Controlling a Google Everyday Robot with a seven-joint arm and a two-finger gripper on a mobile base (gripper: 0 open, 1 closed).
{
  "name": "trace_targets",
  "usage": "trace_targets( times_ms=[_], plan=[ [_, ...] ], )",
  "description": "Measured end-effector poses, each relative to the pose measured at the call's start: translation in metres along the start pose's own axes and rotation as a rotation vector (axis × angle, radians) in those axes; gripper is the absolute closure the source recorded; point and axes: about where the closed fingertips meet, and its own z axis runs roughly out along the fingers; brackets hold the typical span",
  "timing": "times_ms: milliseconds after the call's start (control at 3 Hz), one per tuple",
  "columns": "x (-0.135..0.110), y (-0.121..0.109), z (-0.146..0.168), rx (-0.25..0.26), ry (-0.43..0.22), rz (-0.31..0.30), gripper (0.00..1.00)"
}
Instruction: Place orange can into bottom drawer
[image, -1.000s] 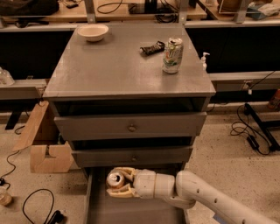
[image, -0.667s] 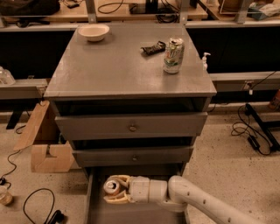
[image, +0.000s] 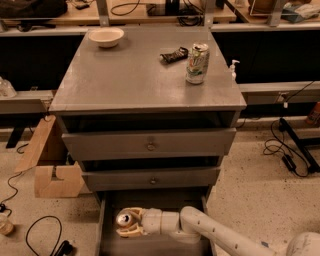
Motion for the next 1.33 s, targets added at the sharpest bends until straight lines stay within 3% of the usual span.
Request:
trace_targets(
  times_ms=[333, 667, 1333],
  plan=[
    [0.018, -0.005, 0.008, -0.003, -0.002, 0.031, 1.00],
    [0.050, -0.025, 0.014, 0.000, -0.021, 0.080, 1.00],
    [0.108, -0.070, 0.015, 0.017, 0.028, 0.078, 1.00]
  ],
)
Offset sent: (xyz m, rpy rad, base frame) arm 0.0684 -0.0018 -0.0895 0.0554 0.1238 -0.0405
